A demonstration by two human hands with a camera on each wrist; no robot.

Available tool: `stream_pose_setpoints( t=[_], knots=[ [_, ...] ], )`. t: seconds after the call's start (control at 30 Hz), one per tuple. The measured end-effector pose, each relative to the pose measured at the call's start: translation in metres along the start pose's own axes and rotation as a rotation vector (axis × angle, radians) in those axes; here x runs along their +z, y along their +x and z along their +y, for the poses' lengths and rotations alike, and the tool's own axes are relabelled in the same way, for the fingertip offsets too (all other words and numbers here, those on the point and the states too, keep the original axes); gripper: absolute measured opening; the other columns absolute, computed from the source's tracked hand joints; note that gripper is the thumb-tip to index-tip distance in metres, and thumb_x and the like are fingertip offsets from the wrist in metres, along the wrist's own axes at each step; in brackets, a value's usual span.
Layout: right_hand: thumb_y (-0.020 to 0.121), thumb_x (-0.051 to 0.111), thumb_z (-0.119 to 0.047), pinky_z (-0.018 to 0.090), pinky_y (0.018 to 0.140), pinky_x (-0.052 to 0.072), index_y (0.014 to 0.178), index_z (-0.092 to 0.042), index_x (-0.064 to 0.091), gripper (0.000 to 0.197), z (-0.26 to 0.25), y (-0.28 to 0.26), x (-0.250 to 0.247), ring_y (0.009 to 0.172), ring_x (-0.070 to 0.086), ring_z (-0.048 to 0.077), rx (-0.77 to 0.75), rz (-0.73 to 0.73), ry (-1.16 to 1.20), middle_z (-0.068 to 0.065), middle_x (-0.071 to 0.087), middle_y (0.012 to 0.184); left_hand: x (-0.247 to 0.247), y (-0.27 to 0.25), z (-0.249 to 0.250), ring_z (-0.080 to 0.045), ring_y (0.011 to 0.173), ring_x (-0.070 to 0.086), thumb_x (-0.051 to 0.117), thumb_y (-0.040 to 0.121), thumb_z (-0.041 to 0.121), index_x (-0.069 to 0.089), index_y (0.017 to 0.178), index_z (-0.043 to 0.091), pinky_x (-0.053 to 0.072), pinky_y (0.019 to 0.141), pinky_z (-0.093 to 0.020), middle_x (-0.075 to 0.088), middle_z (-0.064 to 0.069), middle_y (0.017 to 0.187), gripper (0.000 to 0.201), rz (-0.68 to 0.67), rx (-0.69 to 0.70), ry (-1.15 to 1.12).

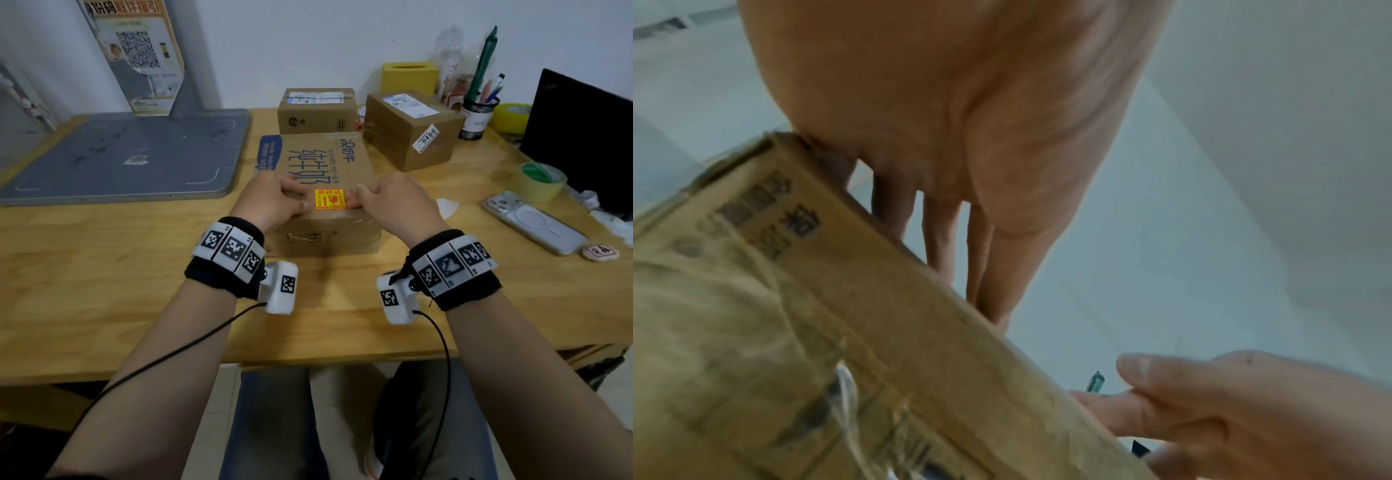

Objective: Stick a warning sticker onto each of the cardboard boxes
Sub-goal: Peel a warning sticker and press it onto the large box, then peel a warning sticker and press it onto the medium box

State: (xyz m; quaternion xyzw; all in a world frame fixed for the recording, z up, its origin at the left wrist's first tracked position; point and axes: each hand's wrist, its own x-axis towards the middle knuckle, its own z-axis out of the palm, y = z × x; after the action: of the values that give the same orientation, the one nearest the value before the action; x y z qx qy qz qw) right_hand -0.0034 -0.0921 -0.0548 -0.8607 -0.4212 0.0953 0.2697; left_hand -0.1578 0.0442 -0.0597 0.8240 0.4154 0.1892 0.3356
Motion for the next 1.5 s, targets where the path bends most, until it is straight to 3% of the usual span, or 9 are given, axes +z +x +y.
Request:
stream_pose_setpoints(
  t=[0.07,0.13,0.23,0.73,1.1,1.33,1.4,1.47,1.5],
  knots=[
    [0.093,0.062,-0.038,0.037,0.086,0.056,0.101,-0.025,0.081,0.024,0.004,0.000,-0.001,0.104,0.068,0.024,0.017,0.088,0.082,-0.005,0.077,0.103,-0.004,-0.004,-0.007,-0.015,0.125,0.052,0.078,0.084,0.019,0.056,0.141,0.020,0.040,0.107,-0.032,0.053,0.007,0.138,0.061,0.067,-0.041,-0.071],
    [0.090,0.064,-0.033,0.043,0.097,0.056,0.133,-0.030,0.068,0.043,0.009,0.000,-0.002,0.119,0.064,0.022,0.054,0.095,0.121,-0.012,0.069,0.129,-0.006,-0.007,-0.016,-0.019,0.122,0.056,0.079,0.083,0.021,0.045,0.147,0.021,0.045,0.108,-0.040,0.052,0.001,0.141,0.073,0.143,-0.108,-0.192],
    [0.092,0.064,-0.031,0.046,0.077,0.065,0.152,-0.024,0.046,0.063,0.010,-0.002,-0.001,0.108,0.065,0.024,0.169,-0.020,0.266,-0.010,0.058,0.126,-0.004,-0.014,-0.024,-0.019,0.115,0.061,0.076,0.087,0.020,0.040,0.147,0.016,0.049,0.104,-0.043,0.059,0.000,0.130,0.070,0.178,-0.211,-0.371],
    [0.096,0.069,-0.014,0.043,0.070,0.067,0.134,-0.020,0.049,0.043,-0.056,0.043,0.017,0.115,0.066,0.025,0.071,-0.019,0.786,0.002,0.059,0.143,-0.045,0.010,-0.043,-0.011,0.105,0.064,0.054,0.095,0.009,0.056,0.127,0.020,0.054,0.091,-0.027,0.064,0.004,0.123,0.034,0.686,-0.199,-0.735],
    [0.094,0.061,0.001,0.045,0.094,0.060,0.135,-0.019,0.060,0.045,-0.114,0.093,0.070,0.118,0.062,0.021,-0.135,-0.185,0.660,-0.002,0.061,0.133,-0.071,0.039,-0.087,-0.027,0.129,0.049,0.047,0.090,0.004,0.061,0.130,0.022,0.043,0.101,-0.033,0.048,-0.009,0.147,0.046,0.685,-0.396,-0.593],
    [0.098,0.063,-0.014,0.040,0.098,0.056,0.134,-0.021,0.064,0.037,-0.088,0.100,0.060,0.119,0.061,0.020,-0.059,-0.298,0.636,0.002,0.065,0.130,-0.066,0.039,-0.036,-0.032,0.155,-0.002,0.041,0.085,0.005,0.064,0.128,0.033,-0.006,0.120,-0.063,0.027,-0.009,0.164,0.055,0.538,-0.344,-0.234],
    [0.098,0.063,-0.015,0.038,0.090,0.059,0.131,-0.024,0.066,0.033,-0.077,0.102,0.042,0.120,0.059,0.021,-0.056,-0.247,0.636,0.001,0.063,0.133,-0.066,0.044,-0.019,-0.032,0.151,0.021,0.040,0.082,0.005,0.068,0.117,0.031,0.017,0.121,-0.058,0.041,-0.008,0.157,0.052,0.544,-0.233,-0.304],
    [0.099,0.063,-0.016,0.034,0.081,0.060,0.127,-0.025,0.067,0.030,-0.065,0.109,0.023,0.119,0.059,0.021,-0.047,-0.172,0.611,-0.001,0.063,0.133,-0.062,0.056,-0.003,-0.021,0.124,0.056,0.042,0.085,0.006,0.068,0.122,0.025,0.052,0.095,-0.034,0.061,-0.001,0.135,0.050,0.520,-0.111,-0.450],
    [0.099,0.062,-0.016,0.031,0.076,0.058,0.126,-0.025,0.068,0.030,-0.060,0.113,0.015,0.119,0.058,0.020,-0.038,-0.138,0.601,-0.001,0.063,0.132,-0.059,0.064,0.006,-0.014,0.114,0.059,0.043,0.089,0.004,0.066,0.126,0.023,0.052,0.079,-0.021,0.063,0.002,0.130,0.048,0.484,-0.084,-0.497]
  ],
)
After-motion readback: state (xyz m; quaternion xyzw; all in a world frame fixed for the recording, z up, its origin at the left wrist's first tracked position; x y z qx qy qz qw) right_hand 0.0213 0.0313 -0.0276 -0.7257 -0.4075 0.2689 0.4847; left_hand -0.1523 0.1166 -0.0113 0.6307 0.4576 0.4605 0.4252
